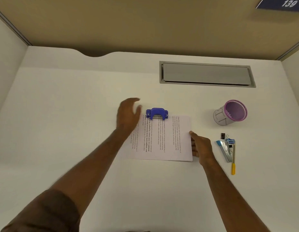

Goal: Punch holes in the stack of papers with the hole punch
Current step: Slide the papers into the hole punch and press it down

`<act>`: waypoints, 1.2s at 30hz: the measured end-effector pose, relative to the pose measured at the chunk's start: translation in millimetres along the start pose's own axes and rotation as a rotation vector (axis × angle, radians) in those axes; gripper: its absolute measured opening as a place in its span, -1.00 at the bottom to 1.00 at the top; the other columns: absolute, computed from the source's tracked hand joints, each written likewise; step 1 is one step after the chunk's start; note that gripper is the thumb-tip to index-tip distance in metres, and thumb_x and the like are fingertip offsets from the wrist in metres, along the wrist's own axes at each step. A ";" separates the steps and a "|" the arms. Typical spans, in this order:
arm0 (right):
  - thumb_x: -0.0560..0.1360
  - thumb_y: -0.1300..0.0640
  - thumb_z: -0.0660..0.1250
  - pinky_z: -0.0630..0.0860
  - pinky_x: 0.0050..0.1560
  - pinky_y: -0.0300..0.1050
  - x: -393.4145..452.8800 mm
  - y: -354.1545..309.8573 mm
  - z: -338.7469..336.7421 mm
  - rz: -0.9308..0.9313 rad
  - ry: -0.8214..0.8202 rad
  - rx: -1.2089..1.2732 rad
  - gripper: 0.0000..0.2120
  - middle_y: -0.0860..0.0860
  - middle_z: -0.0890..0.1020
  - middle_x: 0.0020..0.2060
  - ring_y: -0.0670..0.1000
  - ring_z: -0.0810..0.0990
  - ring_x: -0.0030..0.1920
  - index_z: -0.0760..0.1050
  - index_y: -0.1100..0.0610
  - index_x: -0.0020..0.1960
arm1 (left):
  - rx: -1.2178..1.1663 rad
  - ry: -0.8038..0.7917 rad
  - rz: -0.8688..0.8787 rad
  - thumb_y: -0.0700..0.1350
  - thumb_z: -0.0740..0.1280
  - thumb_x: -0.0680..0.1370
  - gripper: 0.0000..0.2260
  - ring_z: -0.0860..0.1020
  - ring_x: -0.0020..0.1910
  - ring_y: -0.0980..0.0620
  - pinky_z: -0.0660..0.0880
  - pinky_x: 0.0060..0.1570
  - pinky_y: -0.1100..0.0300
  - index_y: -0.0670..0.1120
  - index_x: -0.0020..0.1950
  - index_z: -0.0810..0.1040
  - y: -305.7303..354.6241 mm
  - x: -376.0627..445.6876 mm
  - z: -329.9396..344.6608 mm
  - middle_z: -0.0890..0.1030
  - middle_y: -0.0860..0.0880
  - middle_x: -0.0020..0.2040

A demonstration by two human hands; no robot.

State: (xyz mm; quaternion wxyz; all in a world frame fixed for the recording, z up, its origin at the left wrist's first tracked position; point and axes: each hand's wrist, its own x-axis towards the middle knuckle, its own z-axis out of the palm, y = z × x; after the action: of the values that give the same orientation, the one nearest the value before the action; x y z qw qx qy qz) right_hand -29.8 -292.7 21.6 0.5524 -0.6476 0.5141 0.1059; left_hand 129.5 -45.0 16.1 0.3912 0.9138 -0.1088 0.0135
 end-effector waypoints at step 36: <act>0.61 -0.28 0.03 0.00 0.58 0.10 24.8 60.1 46.9 -0.922 0.147 -1.030 -0.23 0.08 -0.05 0.62 0.07 -0.11 0.61 -0.11 0.15 0.62 | 0.617 -0.396 0.307 0.39 -0.24 0.56 -0.18 -0.15 0.64 -0.21 -0.15 0.55 -0.33 -0.16 0.64 -0.17 38.5 72.0 110.9 -0.14 -0.18 0.66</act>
State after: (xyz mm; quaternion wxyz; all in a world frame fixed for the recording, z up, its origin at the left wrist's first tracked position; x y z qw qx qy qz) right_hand -45.5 -259.3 -49.5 0.1271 -0.9850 0.1072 0.0467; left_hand 184.9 -164.0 -25.5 0.0631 0.9465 -0.3081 -0.0724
